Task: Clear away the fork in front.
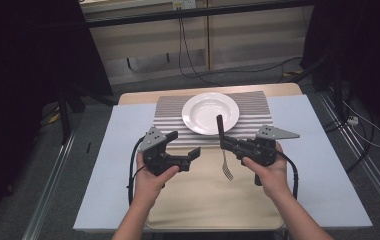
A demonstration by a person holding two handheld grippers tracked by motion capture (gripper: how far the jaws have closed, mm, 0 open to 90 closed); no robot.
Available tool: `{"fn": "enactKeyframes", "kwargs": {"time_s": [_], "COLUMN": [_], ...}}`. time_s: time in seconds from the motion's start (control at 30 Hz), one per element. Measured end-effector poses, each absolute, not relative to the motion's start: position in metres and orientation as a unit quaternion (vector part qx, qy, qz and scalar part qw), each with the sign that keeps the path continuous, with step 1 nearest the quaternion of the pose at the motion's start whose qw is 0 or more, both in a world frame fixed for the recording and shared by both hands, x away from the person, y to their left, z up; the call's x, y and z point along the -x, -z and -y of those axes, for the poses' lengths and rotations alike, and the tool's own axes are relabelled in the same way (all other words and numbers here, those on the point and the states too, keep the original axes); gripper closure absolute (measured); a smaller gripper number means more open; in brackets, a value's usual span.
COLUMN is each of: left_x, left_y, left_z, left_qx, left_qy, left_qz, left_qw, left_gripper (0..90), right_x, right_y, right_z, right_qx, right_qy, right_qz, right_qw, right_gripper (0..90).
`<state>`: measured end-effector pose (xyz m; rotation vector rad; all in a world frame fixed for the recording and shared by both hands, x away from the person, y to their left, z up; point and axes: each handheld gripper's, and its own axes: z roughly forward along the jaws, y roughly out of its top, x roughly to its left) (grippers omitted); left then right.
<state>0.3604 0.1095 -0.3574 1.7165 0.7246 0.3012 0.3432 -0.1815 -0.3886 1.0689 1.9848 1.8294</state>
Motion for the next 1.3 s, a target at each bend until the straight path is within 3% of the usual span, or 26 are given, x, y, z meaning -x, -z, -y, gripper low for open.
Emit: {"fn": "enactKeyframes", "kwargs": {"time_s": [0.4,0.47,0.57,0.77,0.87,1.0,1.17,1.27,1.3], "left_x": [-0.371,-0.373,-0.376,-0.376,-0.375,-0.373,-0.373,-0.375,-0.375], "left_y": [0.355,0.356,0.357,0.358,0.357,0.357,0.354,0.351,0.350], "left_z": [-0.082,-0.079,-0.077,-0.070,-0.066,-0.063,-0.065,-0.073,-0.076], "left_qx": [-0.731,-0.734,-0.730,-0.729,-0.730,-0.728,-0.738,-0.738,-0.738], "left_qy": [-0.102,-0.099,-0.086,-0.082,-0.083,-0.076,-0.059,-0.050,-0.045], "left_qz": [-0.312,-0.314,-0.309,-0.302,-0.299,-0.291,-0.284,-0.292,-0.291], "left_qw": [0.598,0.593,0.603,0.609,0.609,0.616,0.610,0.606,0.607], "left_gripper": [18.9,27.7,29.3,46.8,50.5,77.0,79.1,79.5,79.5], "right_x": [-0.342,-0.342,-0.341,-0.340,-0.340,-0.337,-0.336,-0.332,-0.332], "right_y": [0.394,0.393,0.393,0.395,0.395,0.394,0.396,0.395,0.395], "right_z": [0.168,0.166,0.165,0.162,0.160,0.154,0.153,0.153,0.153], "right_qx": [-0.355,-0.352,-0.350,-0.348,-0.344,-0.334,-0.328,-0.318,-0.318], "right_qy": [-0.621,-0.622,-0.619,-0.618,-0.618,-0.623,-0.627,-0.619,-0.619], "right_qz": [-0.688,-0.688,-0.690,-0.692,-0.694,-0.693,-0.692,-0.699,-0.699], "right_qw": [0.120,0.124,0.132,0.134,0.136,0.140,0.142,0.165,0.165], "right_gripper": [77.8,77.8,77.7,77.7,77.7,77.6,76.5,64.3,64.3]}}
